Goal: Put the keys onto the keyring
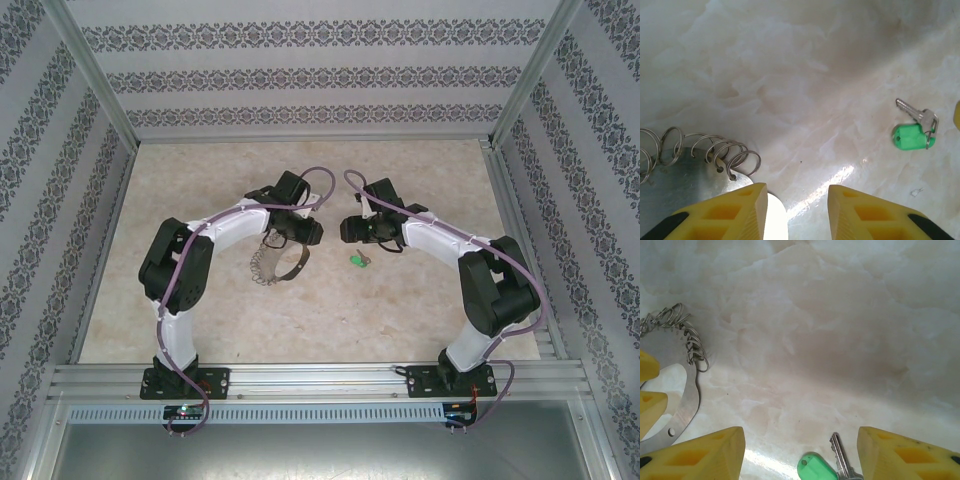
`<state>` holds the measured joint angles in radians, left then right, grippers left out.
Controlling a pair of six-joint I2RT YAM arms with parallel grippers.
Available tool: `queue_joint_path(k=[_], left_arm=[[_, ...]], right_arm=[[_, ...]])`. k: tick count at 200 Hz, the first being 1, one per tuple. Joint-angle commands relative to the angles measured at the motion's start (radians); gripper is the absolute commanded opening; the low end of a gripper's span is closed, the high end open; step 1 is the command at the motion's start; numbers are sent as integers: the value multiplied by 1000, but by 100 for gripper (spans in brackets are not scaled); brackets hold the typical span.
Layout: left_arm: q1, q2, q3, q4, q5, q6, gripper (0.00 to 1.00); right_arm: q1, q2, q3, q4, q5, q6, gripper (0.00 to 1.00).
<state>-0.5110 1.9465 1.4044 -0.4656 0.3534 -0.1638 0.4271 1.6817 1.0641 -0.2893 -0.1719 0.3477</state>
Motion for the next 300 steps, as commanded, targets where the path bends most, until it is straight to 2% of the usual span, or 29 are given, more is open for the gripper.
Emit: queue_joint_path(k=[1, 153, 300], left_arm=[[-7, 27, 52, -70, -28, 50, 37], [-7, 122, 123, -82, -96, 78, 36], [-7, 139, 84, -58, -114, 81, 35]], right_arm=[[-13, -24, -20, 38, -26, 23, 62], [-34, -33, -32, 56, -49, 30, 62], [-37, -38, -31, 62, -62, 33, 61]])
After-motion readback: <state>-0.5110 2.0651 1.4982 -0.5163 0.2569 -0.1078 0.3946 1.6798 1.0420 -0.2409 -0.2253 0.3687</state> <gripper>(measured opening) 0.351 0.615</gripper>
